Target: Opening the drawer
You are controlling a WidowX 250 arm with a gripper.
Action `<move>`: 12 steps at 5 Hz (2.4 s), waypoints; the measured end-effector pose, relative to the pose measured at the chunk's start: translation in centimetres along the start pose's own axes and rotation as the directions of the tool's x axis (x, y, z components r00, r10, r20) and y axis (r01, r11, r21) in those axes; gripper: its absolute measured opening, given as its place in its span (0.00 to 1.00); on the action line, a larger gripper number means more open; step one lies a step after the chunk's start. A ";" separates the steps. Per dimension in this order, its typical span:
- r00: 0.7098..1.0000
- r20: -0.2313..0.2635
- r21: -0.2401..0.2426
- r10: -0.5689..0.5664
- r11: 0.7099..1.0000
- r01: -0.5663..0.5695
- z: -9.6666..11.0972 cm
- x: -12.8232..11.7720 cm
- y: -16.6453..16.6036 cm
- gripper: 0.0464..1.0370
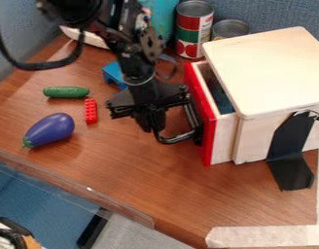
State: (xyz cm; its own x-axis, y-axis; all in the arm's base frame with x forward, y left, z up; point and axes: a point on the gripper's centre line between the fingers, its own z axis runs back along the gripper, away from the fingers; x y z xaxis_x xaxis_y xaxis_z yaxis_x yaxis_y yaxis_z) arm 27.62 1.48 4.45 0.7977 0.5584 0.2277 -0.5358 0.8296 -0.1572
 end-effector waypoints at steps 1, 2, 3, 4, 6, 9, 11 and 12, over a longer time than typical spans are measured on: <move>1.000 -0.001 0.004 0.024 1.000 -0.024 0.3 -0.1 1.4 0.11; 0.999 -0.004 0.017 0.034 0.999 -0.034 0.5 -0.2 2.8 0.10; 0.998 -0.018 0.025 0.053 0.998 -0.053 0.5 -0.3 3.9 0.10; 0.998 -0.022 0.031 0.066 0.997 -0.065 0.8 -0.5 4.6 0.09; 0.997 -0.039 0.037 0.071 0.997 -0.070 0.8 -0.5 5.5 0.09; 0.996 -0.083 0.039 0.033 0.999 -0.030 0.9 -0.9 6.1 0.38; 0.995 -0.095 0.073 -0.035 0.996 0.042 3.4 -0.1 4.9 0.95; 0.995 -0.071 0.089 -0.065 0.993 0.071 6.5 0.7 4.5 0.97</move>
State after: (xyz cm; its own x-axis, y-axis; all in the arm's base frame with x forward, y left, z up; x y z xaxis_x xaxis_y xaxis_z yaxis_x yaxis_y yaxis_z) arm 23.94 5.65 10.11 0.8485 0.5016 0.1686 -0.5002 0.8642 -0.0540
